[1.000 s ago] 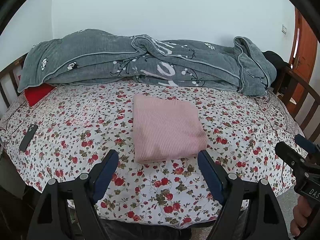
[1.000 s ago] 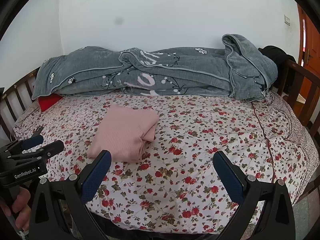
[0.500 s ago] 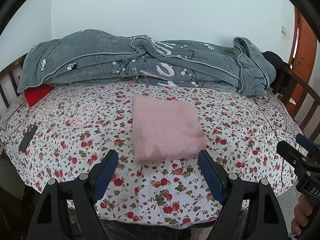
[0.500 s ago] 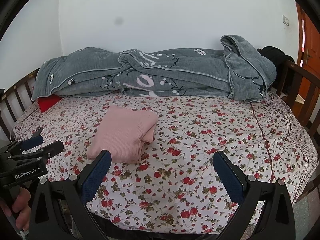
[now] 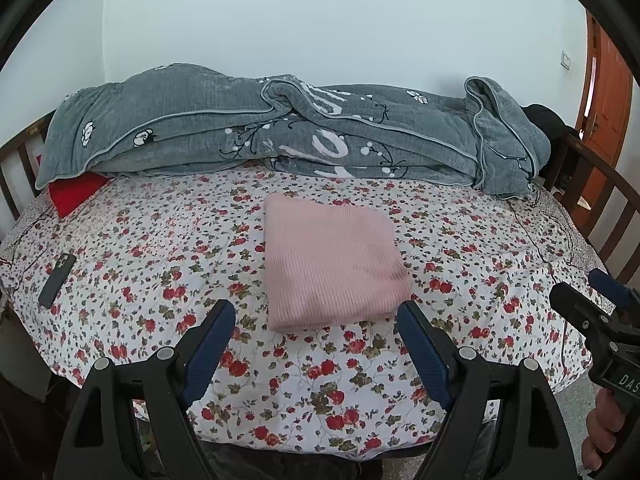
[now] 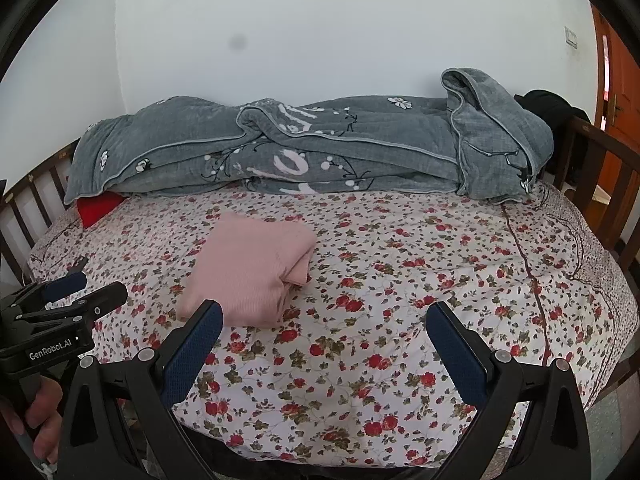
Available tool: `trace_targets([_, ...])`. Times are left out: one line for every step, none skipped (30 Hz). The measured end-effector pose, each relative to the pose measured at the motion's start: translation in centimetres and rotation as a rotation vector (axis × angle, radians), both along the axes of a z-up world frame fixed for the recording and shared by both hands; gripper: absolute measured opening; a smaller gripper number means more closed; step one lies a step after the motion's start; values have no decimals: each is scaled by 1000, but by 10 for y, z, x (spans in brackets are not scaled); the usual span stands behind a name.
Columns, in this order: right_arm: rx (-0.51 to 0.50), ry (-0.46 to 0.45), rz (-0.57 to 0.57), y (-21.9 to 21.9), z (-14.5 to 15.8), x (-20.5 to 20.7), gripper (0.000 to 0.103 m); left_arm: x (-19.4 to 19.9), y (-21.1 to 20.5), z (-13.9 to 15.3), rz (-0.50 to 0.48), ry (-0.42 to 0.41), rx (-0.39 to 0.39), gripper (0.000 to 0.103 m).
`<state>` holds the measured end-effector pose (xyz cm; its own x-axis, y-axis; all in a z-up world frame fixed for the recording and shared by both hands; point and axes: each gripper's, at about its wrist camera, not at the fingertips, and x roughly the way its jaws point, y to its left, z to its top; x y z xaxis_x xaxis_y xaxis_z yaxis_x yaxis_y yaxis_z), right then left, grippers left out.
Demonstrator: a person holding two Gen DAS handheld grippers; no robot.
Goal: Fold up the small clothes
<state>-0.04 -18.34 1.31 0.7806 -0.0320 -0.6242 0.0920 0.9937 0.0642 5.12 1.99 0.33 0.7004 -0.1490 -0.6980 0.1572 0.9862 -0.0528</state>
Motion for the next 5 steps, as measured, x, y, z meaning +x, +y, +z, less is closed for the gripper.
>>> trace_targets([0,-1,0,1,0,0,100,0,1,1,1,-1,-4,83])
trace_targets([-1,-1,2,2,1,1,100,1,2,1,2,-2,-9,84])
trace_targets([-6,-1,3,3,1,1,100,1,3,1,1,-3,-13,85])
trace_targets([-10,-3,1,5,1,1,100,2,3,1,-3,-5,-12,85])
trace_targets([-15,-8,-1,6,2,1,100,2,3,1,-6,-7,-10,85])
